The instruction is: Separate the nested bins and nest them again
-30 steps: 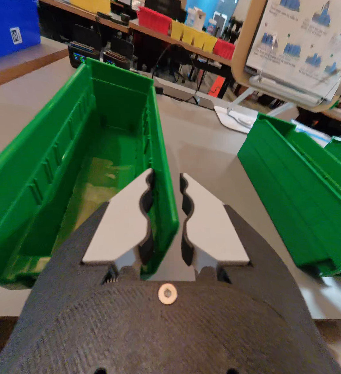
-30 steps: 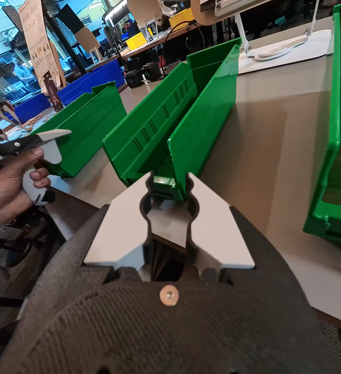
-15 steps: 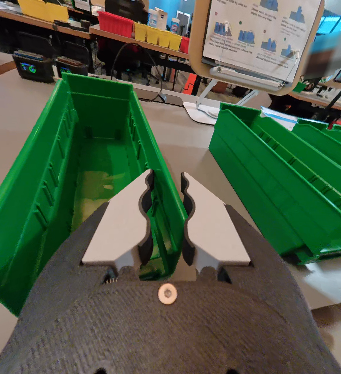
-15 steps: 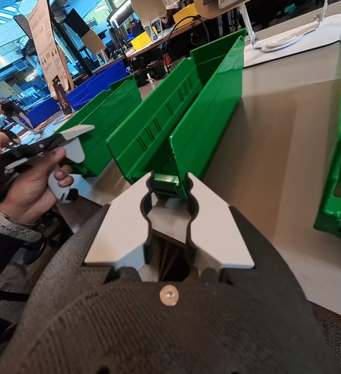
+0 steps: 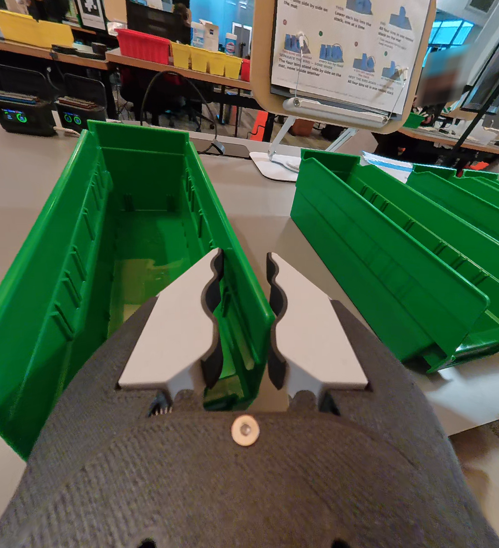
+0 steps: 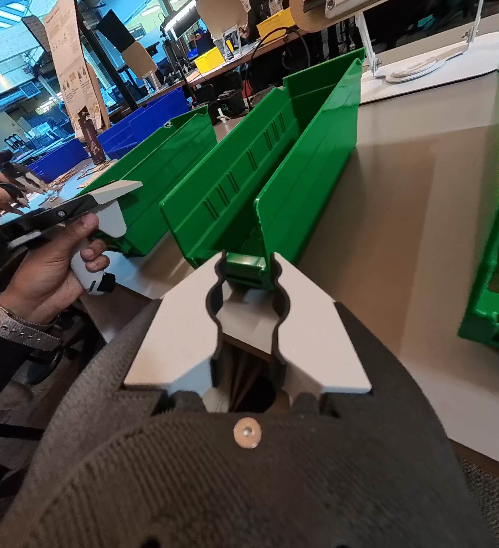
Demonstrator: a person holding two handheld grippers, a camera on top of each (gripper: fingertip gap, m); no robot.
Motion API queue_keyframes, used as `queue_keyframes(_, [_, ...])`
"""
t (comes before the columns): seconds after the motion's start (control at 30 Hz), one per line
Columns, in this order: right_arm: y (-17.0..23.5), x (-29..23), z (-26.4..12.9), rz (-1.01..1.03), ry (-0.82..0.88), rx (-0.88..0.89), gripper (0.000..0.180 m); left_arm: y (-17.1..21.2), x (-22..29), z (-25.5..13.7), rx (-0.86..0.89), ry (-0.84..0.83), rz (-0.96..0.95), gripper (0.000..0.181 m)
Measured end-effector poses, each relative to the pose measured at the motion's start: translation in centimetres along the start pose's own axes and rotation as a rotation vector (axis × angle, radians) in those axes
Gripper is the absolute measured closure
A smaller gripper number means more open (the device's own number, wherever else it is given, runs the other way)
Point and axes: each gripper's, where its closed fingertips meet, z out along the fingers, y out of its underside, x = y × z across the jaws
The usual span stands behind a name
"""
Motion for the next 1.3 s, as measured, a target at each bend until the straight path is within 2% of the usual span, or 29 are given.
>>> queue_keyframes(0.47, [0.5,-0.2,0.2,0.0,-0.014,-0.027,0.151,-0.2,0.2,-0.4,0.017,-0.002,0.047,0.155])
queue_keyframes(0.73, [0.6,-0.2,0.2,0.005,-0.018,-0.032,0.15,0.0,-0.6,-0.6,0.003,-0.045,0.052,0.164])
queue_keyframes(1.17, [0.6,-0.3,0.2,0.003,-0.018,-0.034,0.15,0.0,-0.1,-0.9,0.0,-0.009,0.028,0.156])
queue_keyframes(1.3, [0.6,-0.2,0.2,0.003,-0.018,-0.033,0.15,-0.5,0.4,-1.4,0.014,0.025,0.001,0.147])
